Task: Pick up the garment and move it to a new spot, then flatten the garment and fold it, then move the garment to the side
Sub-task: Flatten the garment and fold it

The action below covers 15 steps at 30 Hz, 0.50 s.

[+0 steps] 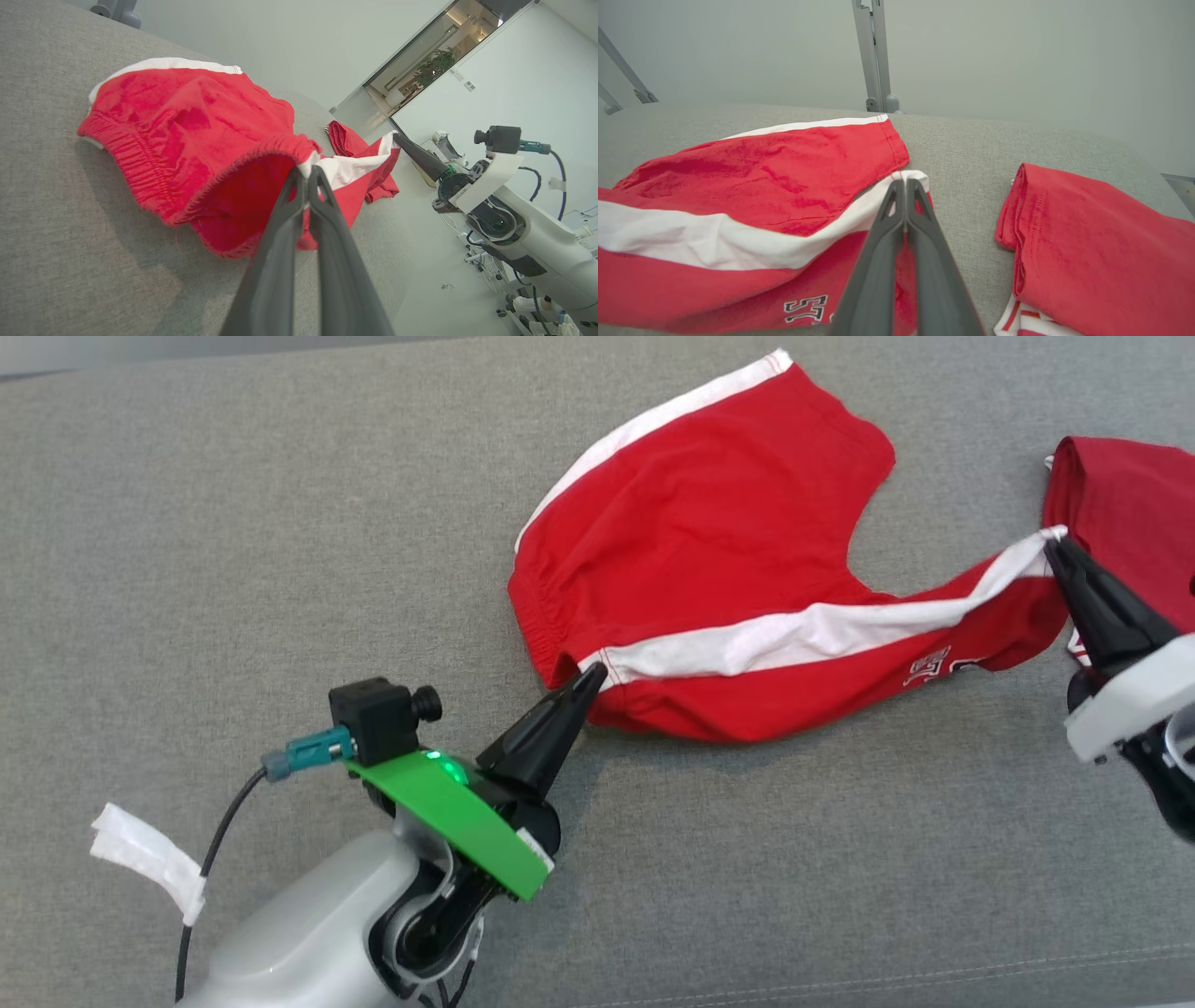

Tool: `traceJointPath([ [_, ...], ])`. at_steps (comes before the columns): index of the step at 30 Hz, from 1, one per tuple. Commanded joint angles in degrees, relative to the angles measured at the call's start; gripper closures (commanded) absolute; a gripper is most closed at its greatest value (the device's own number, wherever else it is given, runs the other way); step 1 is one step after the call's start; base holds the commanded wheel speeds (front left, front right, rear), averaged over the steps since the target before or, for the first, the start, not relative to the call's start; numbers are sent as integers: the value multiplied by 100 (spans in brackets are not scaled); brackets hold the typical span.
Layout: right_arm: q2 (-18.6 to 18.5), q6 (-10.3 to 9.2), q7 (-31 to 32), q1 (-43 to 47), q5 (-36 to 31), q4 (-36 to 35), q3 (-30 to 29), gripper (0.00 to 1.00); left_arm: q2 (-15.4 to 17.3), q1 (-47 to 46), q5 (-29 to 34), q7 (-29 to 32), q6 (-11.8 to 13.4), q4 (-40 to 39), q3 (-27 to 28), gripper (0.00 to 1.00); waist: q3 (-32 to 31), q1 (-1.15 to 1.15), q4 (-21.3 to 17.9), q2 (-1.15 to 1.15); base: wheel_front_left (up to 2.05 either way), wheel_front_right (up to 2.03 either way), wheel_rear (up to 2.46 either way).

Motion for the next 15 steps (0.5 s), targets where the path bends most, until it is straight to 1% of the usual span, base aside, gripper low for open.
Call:
traceJointPath([
  [1, -2, -4, 56, -270, -31, 87, 51, 100, -62, -166, -121, -7, 3, 66, 61, 100, 372, 1, 194, 0, 0, 0, 0],
  [3, 14, -4, 130, -732, -48, 265, 148, 100, -186, -356, -234, -39, 2, 146, 175, 100, 533, 1, 256, 0, 0, 0, 0],
  [7, -23, -4, 225, -1563, -8, 676, 318, 100, -334, -667, -336, -76, 2, 274, 459, 100, 838, 1, 410, 0, 0, 0, 0],
  [13, -15, -4, 236, -2617, 87, 1298, 564, 100, -402, -993, -363, -97, 1, 304, 784, 100, 1227, 1, 621, 0, 0, 0, 0],
  [15, 9, -4, 247, -2773, 99, 1390, 623, 100, -406, -1046, -356, -99, 1, 298, 810, 100, 1288, 1, 647, 0, 0, 0, 0],
])
